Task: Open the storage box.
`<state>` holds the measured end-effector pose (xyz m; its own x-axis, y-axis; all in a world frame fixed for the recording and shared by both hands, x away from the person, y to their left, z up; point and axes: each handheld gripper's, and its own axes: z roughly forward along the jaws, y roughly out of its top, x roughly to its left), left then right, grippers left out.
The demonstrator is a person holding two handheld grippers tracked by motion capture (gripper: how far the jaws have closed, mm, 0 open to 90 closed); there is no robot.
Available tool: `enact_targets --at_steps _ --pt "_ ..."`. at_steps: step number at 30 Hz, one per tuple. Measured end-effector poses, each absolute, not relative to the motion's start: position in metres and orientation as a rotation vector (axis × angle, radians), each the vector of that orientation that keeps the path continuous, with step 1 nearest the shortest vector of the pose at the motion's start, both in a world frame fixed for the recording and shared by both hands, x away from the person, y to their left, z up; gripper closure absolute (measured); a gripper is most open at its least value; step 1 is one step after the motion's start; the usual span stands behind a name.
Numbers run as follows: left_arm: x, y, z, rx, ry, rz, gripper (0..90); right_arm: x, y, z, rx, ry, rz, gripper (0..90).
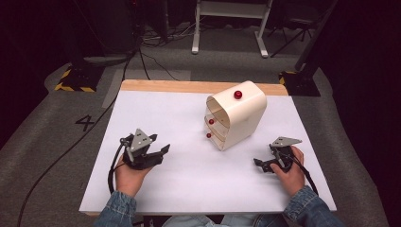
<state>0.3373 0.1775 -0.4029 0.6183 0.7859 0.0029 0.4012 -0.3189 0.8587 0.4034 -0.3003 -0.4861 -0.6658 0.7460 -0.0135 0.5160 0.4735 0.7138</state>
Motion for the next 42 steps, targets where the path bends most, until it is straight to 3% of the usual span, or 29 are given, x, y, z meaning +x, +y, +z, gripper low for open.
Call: enact_targets --at_steps 19,28,42 --pt "0.402 0.096 -0.422 1.904 0.729 0.365 44.1 0.403 -0.300 -0.486 1.066 2.399 1.001 1.5" --pt "0.415 0.080 -0.439 1.878 0.645 0.286 48.7 0.403 -0.300 -0.486 1.065 2.399 1.001 1.5" --pt "0.429 0.072 -0.460 1.909 0.659 0.238 55.8 0.403 -0.300 -0.486 1.064 2.399 1.001 1.5"
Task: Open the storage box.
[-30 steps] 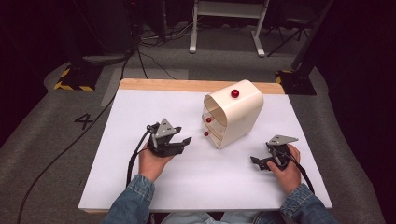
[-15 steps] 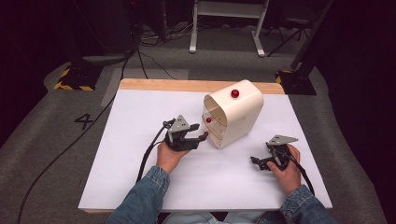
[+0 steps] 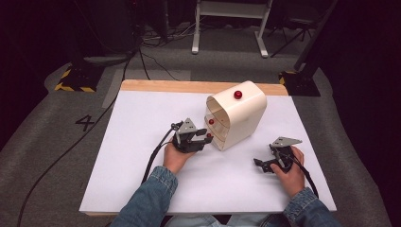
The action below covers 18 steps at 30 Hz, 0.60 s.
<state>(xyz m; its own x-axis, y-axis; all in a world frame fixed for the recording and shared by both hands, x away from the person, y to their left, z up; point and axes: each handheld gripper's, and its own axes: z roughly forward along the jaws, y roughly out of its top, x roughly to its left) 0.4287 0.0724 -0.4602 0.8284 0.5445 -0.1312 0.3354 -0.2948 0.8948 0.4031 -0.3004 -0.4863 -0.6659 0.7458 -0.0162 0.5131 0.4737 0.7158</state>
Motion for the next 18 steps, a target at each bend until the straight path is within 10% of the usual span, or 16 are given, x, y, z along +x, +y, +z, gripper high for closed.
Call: enact_targets --at_steps 18 --pt "0.439 0.071 -0.478 1.924 0.676 0.192 70.7 0.403 -0.300 -0.486 1.065 2.399 1.001 1.5"
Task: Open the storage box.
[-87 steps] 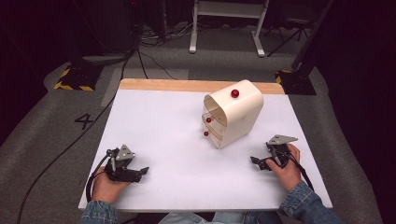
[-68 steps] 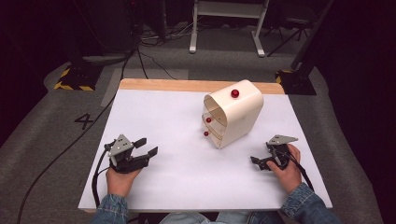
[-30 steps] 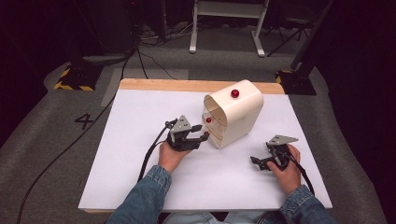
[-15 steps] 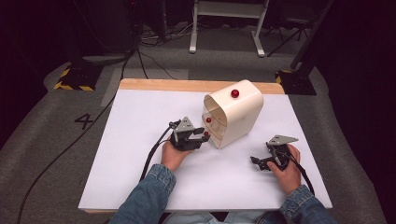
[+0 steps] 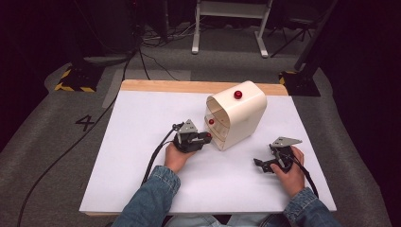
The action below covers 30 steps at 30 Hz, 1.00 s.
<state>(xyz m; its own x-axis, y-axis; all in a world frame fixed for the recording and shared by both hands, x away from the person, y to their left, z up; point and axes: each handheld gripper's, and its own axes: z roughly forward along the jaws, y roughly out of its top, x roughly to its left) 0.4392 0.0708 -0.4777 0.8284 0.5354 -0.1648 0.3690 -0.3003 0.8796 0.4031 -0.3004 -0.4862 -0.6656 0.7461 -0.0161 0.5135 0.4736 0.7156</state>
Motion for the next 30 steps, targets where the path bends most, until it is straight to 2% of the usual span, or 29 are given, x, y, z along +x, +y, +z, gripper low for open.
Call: enact_targets --at_steps 19,30 --pt "0.439 0.072 -0.477 1.923 0.682 0.185 74.0 0.403 -0.300 -0.486 1.064 2.399 1.000 1.5" --pt "0.422 0.094 -0.469 1.969 0.705 0.189 74.0 0.403 -0.300 -0.486 1.065 2.401 1.000 1.5"
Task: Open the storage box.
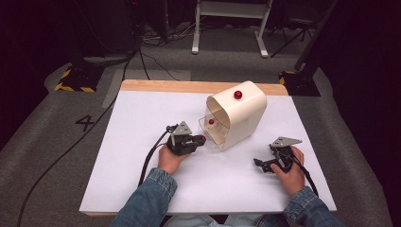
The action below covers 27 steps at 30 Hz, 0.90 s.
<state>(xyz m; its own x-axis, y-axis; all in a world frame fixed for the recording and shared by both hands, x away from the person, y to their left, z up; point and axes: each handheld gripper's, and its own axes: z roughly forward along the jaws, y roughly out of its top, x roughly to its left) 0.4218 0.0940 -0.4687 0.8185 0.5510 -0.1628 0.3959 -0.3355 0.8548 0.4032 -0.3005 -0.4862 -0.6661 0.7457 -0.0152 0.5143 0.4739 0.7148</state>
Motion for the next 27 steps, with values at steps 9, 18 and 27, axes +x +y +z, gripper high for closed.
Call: enact_targets --at_steps 9,18,27 --pt "0.402 0.119 -0.462 1.979 0.708 0.221 74.0 0.403 -0.300 -0.486 1.067 2.401 1.002 1.5" --pt "0.395 0.130 -0.464 2.009 0.704 0.221 74.0 0.403 -0.300 -0.486 1.067 2.401 1.002 1.5" --pt "0.396 0.134 -0.467 2.003 0.714 0.198 70.4 0.403 -0.300 -0.486 1.066 2.401 1.001 1.5"
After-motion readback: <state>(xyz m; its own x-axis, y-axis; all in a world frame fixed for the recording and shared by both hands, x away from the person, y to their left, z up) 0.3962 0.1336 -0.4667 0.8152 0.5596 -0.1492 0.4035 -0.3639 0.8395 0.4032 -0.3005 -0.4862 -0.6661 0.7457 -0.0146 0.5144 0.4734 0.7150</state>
